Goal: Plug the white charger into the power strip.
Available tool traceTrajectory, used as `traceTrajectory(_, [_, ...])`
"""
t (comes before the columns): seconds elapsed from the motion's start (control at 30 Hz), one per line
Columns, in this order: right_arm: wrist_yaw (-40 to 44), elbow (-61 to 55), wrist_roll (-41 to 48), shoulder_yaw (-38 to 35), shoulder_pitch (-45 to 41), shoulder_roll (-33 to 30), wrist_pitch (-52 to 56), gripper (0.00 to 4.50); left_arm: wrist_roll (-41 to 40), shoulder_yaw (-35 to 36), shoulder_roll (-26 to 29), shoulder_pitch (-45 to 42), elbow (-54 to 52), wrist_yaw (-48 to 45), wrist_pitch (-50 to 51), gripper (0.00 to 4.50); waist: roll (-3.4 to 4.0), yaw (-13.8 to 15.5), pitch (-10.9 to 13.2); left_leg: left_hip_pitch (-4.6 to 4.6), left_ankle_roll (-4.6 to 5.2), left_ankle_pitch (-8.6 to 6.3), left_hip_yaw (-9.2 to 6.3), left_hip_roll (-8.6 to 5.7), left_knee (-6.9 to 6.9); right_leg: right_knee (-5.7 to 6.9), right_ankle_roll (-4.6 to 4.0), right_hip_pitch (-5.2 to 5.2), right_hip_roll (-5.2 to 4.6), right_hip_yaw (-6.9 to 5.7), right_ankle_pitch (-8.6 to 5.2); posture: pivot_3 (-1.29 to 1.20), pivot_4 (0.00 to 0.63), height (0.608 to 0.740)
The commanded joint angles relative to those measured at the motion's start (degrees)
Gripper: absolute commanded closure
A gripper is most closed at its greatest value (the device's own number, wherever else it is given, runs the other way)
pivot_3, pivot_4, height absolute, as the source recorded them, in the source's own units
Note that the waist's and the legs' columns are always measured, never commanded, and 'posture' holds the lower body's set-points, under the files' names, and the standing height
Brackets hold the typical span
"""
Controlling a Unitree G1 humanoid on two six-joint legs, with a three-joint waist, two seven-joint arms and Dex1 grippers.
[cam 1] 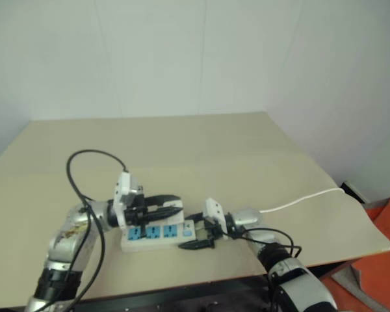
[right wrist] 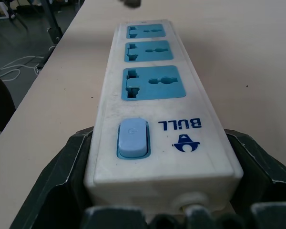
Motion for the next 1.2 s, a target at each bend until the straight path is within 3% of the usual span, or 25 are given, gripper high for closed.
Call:
traceTrajectory(0.03, [-0.06, 0.85, -1.22, 1.64, 0.34, 0.43, 0.34, 1.09, -0.3, -0.66, 0.61, 0.57, 0.37, -1.64, -2.28, 3.47, 0.0, 0.0, 0.0, 0.0, 0.0, 0.0, 0.0, -0.01, 0.0, -0.01, 0.0, 0.0, 0.0, 0.02, 0.0, 0.0, 0.15, 0.74])
traceTrajectory(0.43, [0.07, 0.76, -1.21, 1.62, 0.2, 0.2, 0.7, 1.09, 3.04, -2.77, 0.06, 0.2, 9.21, -8.38, -15.72, 3.47, 0.01, -0.03, 0.0, -0.01, 0.0, 0.0, 0.0, -0.09, -0.05, -0.06, -0.01, -0.05, 0.02, 0.18, 0.0, 0.0, 0.15, 0.74])
traceTrajectory(1.2, [0.16, -0.74, -1.02, 1.56, 0.97, -0.58, 2.15, 1.09, 4.17, -3.94, -1.33, -2.72, 19.46, -13.07, -25.82, 3.47, 0.02, -0.05, 0.01, -0.04, -0.01, -0.01, 0.01, -0.11, -0.14, -0.23, 0.0, -0.08, 0.09, 0.38, 0.0, 0.0, 0.15, 0.74])
